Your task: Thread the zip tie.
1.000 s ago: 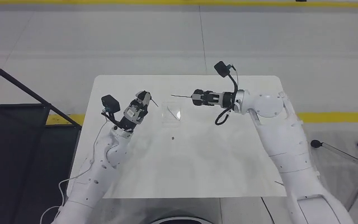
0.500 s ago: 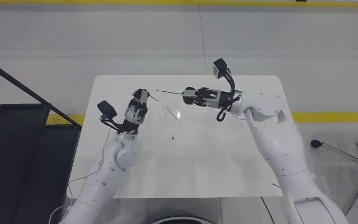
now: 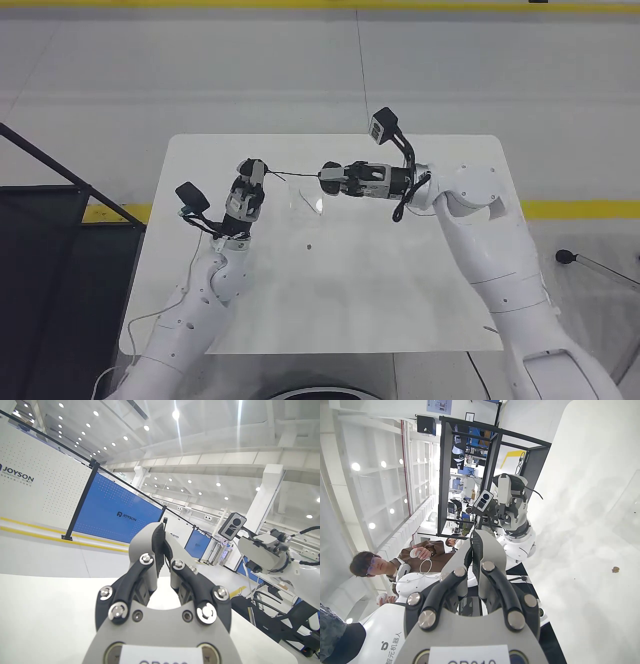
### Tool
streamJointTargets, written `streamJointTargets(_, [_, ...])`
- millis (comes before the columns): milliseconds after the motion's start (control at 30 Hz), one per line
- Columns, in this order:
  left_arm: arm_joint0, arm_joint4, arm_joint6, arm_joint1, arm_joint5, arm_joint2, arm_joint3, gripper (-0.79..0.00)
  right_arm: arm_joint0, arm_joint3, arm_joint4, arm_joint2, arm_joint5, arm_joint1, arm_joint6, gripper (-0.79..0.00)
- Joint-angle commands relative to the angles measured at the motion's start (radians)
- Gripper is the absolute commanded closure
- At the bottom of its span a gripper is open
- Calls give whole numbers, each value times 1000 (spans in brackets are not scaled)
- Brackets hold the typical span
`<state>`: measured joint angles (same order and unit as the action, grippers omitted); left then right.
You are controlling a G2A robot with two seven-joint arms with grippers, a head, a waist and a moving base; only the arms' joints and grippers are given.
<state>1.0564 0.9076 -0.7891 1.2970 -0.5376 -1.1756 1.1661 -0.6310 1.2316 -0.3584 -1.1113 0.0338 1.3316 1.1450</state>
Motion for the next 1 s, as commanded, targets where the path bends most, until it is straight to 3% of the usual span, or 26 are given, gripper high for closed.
streamJointTargets(0, [0, 0, 0, 0, 0, 0, 0, 0, -16, 18, 3, 7, -3, 1, -28, 0])
streamJointTargets(167, [14, 10, 53, 2, 47, -7, 38, 0, -26, 58, 31, 45, -13, 8, -111, 0])
streamJointTargets(467, [23, 8, 58, 5, 53, -12, 50, 0, -19, 71, 103, 107, -15, 26, -285, 0])
streamJointTargets(967, [23, 8, 58, 5, 53, -12, 50, 0, -31, 78, 102, 95, -15, 24, -293, 0])
